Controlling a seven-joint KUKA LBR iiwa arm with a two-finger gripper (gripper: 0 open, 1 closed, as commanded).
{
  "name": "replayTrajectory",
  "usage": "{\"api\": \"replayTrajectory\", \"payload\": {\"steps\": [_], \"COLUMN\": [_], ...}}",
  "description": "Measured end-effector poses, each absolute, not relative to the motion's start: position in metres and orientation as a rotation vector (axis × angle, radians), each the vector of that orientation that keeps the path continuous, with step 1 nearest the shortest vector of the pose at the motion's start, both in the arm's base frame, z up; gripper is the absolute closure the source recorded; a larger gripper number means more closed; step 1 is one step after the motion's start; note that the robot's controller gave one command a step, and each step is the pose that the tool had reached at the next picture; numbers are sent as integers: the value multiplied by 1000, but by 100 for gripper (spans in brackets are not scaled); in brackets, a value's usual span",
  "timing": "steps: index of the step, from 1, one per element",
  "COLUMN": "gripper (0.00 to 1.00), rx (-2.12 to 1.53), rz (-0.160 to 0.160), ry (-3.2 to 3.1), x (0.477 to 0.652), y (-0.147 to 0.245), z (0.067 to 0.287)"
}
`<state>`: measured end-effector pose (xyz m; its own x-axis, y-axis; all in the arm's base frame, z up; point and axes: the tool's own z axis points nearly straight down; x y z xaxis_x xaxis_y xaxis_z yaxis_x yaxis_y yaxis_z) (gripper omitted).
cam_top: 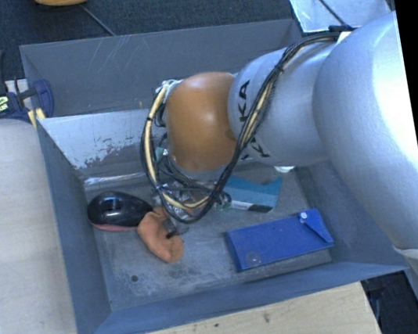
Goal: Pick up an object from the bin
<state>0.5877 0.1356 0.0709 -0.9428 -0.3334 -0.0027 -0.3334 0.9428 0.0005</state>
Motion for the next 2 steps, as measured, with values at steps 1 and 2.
{"api": "replayTrajectory", "payload": {"steps": [1, 2], "gripper": [100, 100], "rx": [-530, -516], "rz": [2, 1], "ry": [3094, 3093], "x": [588, 601], "y": [136, 141], "z": [71, 219]}}
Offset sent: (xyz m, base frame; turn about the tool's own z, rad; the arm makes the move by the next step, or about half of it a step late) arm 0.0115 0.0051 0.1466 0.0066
